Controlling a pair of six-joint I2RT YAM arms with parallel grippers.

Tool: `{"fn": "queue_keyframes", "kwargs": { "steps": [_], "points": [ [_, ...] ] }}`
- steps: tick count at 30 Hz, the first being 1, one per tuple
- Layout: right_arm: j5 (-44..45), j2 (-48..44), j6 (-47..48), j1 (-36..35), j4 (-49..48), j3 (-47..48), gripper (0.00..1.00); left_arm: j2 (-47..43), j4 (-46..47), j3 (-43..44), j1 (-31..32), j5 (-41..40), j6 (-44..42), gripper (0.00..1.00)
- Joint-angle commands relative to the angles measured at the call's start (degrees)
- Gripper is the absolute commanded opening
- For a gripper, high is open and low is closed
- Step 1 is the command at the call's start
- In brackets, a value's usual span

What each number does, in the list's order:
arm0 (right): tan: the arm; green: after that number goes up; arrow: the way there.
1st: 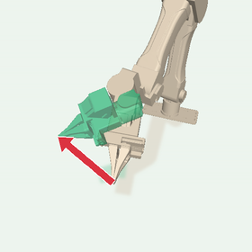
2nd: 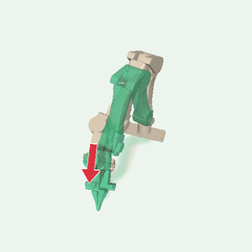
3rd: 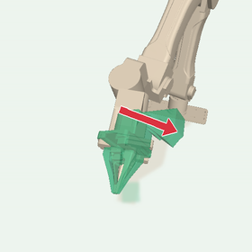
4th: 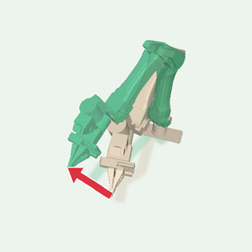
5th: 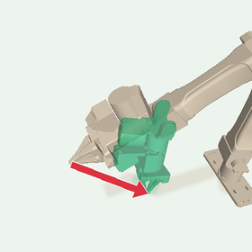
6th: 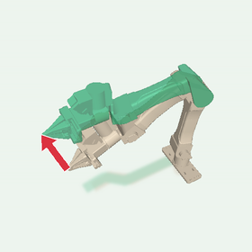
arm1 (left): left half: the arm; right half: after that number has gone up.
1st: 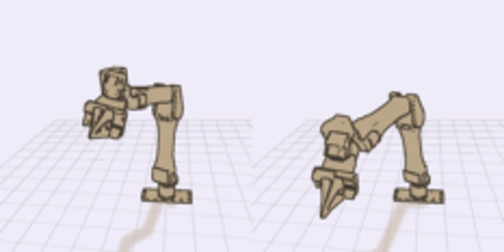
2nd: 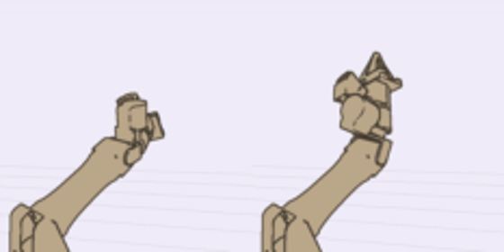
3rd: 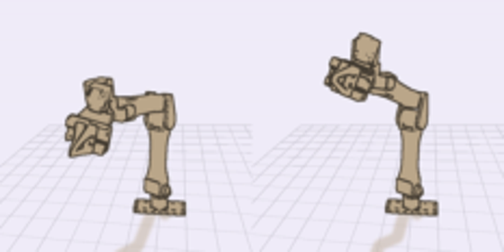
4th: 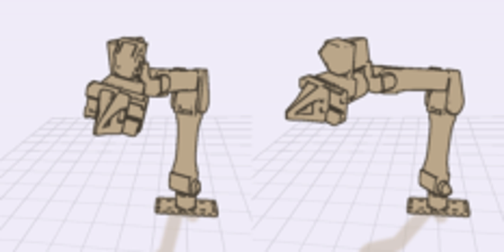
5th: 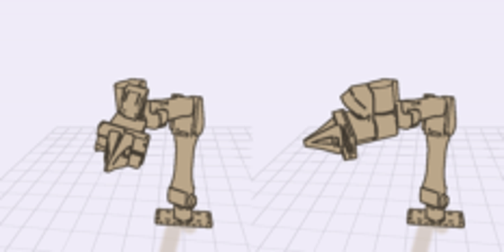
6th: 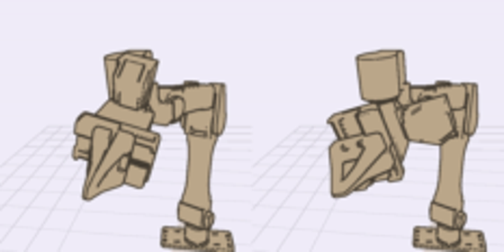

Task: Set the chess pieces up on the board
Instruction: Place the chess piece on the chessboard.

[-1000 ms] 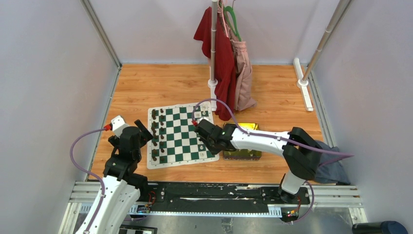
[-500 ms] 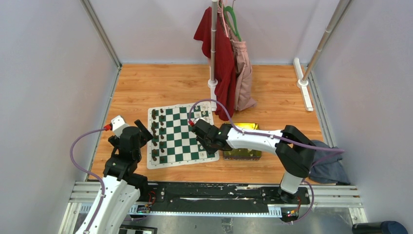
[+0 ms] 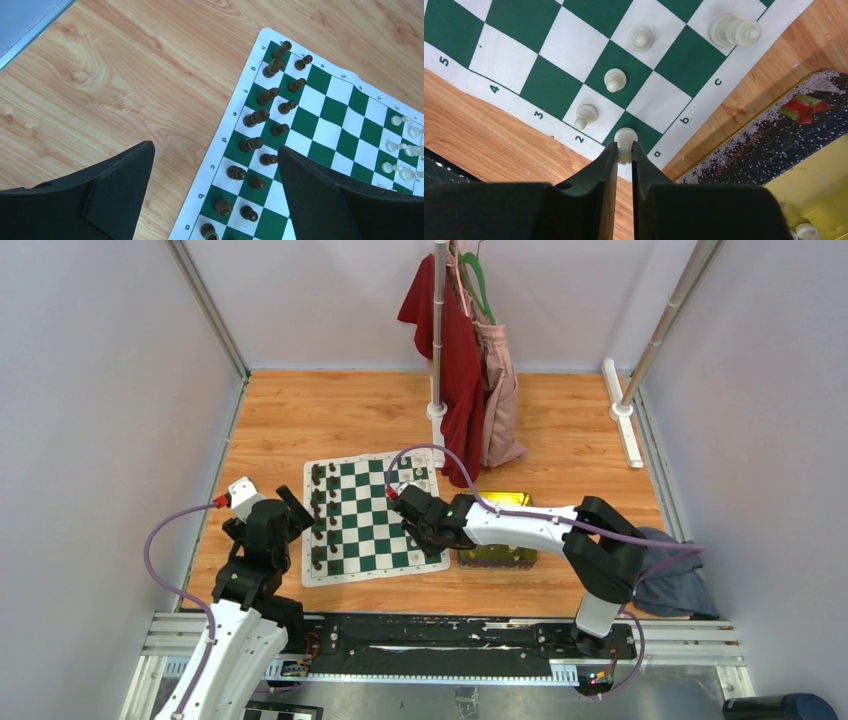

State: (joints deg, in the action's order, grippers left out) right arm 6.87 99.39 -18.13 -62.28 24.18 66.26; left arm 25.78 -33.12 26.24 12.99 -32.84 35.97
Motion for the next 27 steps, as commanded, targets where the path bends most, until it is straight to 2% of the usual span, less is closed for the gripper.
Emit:
{"fn": "queue_keyframes", "kwargs": {
  "steps": [1,20,27],
  "points": [
    [-0.4,1.0,0.0,-0.7,0.0,-1.0,0.0,0.3,-0.3,-0.8,0.5,-1.5,0.3,1.0],
    [-0.3,1.0,-0.3,-0.6,-0.4,-2.5,0.0,0.3,-0.4,-0.7,0.4,-1.4,0.3,1.0],
    [-0.5,1.0,0.1,-0.5,-0.1,-2.1,0.2,0.3,-0.4,-0.7,0.5,-1.5,0.3,1.0]
  ]
}}
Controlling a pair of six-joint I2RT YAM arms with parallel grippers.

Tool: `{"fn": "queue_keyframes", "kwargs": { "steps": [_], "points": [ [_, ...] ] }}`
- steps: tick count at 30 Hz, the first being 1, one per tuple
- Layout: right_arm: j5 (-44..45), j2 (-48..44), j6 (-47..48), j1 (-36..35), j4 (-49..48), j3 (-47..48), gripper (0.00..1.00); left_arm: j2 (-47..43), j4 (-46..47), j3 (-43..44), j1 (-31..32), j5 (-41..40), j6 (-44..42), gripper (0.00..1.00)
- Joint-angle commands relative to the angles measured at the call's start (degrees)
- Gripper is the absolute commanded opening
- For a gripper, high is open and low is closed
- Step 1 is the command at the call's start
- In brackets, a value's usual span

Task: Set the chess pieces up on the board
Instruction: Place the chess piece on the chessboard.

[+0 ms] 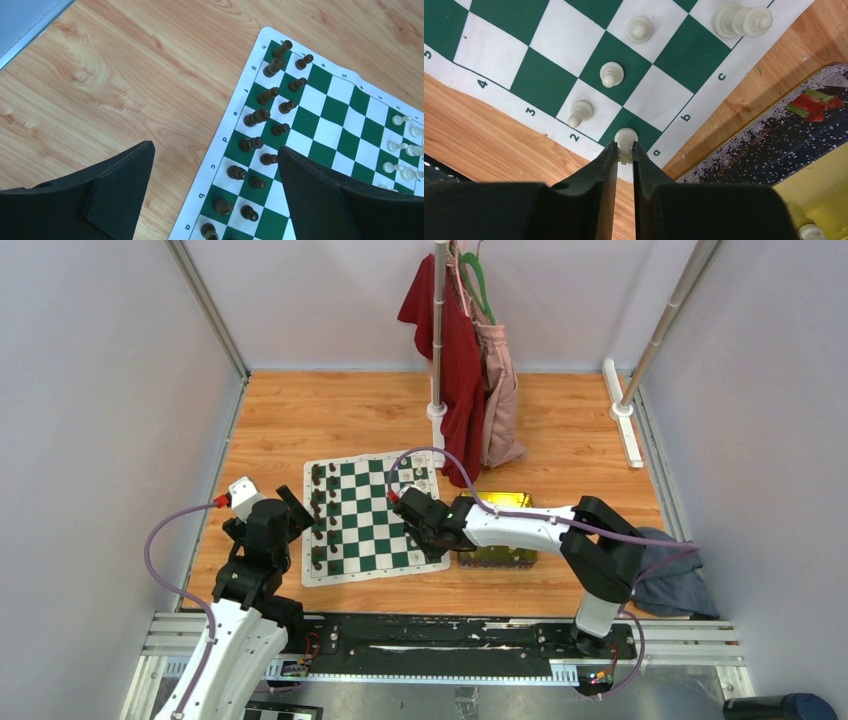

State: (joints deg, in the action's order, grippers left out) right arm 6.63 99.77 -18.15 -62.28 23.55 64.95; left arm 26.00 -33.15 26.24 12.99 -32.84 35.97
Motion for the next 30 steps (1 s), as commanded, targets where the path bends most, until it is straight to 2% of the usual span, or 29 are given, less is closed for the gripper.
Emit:
{"fn": "queue_keyframes", "kwargs": {
  "steps": [1,7,30],
  "points": [
    [-0.2,0.6,0.0,-0.5,0.4,-0.7,0.23,0.1,-0.4,-0.7,0.5,-1.5,0.3,1.0],
    [0.0,0.6,0.5,-0.5,0.9,-0.2,0.32,0.1,-0.4,-0.7,0.5,-1.5,0.3,1.0],
    [1.7,-1.7,2.1,-0.6,4.6,4.9,0.38,0.1,-0.5,-0.6,0.5,-1.5,0.4,1.0]
  ]
}}
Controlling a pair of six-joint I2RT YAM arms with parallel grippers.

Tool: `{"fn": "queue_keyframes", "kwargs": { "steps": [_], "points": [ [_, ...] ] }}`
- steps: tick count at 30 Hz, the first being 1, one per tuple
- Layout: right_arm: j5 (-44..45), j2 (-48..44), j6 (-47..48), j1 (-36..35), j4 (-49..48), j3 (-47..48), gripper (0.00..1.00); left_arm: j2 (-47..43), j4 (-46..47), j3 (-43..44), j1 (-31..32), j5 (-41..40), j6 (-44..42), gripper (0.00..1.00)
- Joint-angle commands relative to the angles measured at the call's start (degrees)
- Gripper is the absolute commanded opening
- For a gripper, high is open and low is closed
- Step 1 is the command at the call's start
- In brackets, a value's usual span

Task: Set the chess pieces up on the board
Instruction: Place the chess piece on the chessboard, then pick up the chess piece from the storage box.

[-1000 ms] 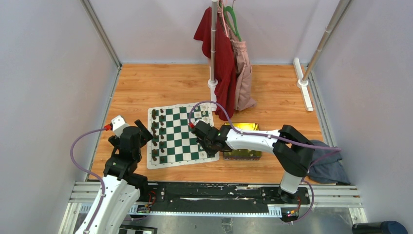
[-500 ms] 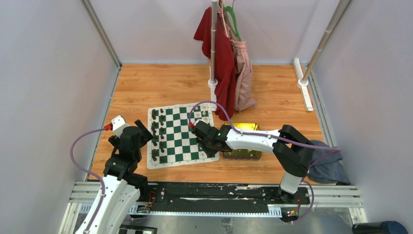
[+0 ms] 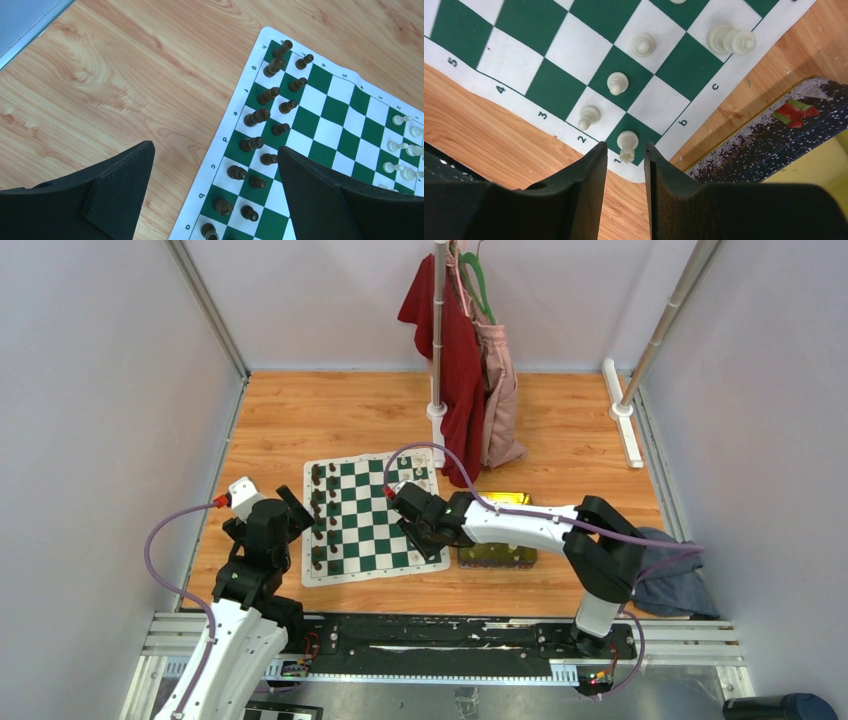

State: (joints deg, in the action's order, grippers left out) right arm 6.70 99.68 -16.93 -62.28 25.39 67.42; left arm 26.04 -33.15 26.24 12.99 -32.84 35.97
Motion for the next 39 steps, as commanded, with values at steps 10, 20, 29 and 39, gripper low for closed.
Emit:
{"fn": "queue_keyframes", "kwargs": {
  "steps": [10,20,29,39],
  "points": [
    [5.1,-5.5,1.1,-0.6,6.0,6.1,0.39,-0.1,-0.6,-0.5,0.5,-1.6,0.4,1.0],
    [16.4,-16.1,-0.1,2.7,11.0,2.3,0.39,0.1,-0.6,-0.6,0.5,-1.7,0.5,1.0],
    [16.3,-24.3,-1.5,13.0,11.2,-8.6,0.39,0.4,-0.6,-0.5,0.5,-1.4,0.5,1.0],
    [14.6,-24.2,-3.0,19.6,10.9,-13.8,0.41,0.3,-0.7,-0.4,0.5,-1.3,0.4,1.0]
  ]
}}
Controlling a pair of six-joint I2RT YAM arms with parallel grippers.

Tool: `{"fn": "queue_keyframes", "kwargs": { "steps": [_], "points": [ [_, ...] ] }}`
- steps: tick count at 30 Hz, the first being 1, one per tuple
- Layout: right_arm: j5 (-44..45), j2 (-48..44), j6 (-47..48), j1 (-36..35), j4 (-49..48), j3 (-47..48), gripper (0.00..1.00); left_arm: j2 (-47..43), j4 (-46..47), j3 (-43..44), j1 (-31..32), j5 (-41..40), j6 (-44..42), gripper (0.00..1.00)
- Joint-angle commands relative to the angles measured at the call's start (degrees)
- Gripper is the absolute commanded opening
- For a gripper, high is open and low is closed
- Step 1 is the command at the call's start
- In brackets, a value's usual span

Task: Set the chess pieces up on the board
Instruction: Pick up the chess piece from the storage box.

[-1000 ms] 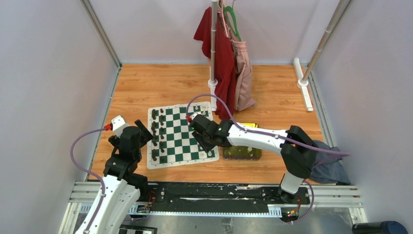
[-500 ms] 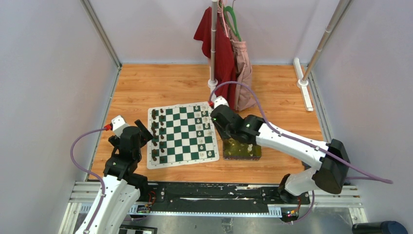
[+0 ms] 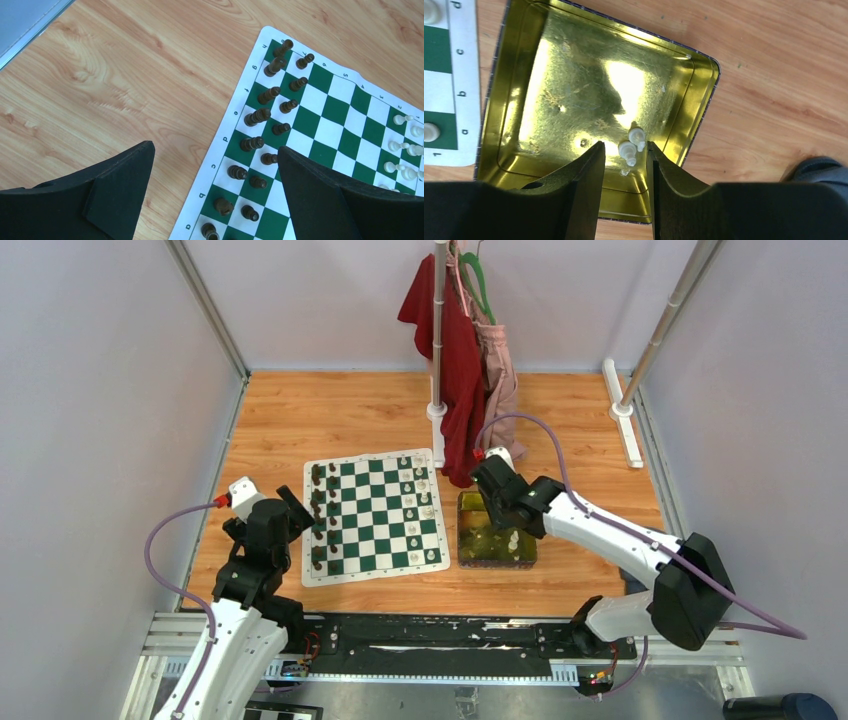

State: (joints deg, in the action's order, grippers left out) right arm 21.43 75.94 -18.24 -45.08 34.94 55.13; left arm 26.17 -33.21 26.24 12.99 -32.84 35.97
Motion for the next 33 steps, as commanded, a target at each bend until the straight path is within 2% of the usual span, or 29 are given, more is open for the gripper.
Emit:
{"fn": "queue_keyframes", "kwargs": {
  "steps": [1,10,33],
  "points": [
    [-0.4,-0.3,-1.9,2.8,1.3,-2.0,0.41,0.2,-0.6,-0.4,0.5,-1.2,0.4,1.0],
    [-2.5,1.1,-4.1,6.2,0.5,-4.9,0.39,0.4,-0.5,-0.5,0.5,-1.2,0.5,1.0],
    [-6.7,4.5,-5.0,9.4,-2.1,-7.2,0.33,0.4,-0.6,-0.4,0.5,-1.2,0.4,1.0]
  ]
}}
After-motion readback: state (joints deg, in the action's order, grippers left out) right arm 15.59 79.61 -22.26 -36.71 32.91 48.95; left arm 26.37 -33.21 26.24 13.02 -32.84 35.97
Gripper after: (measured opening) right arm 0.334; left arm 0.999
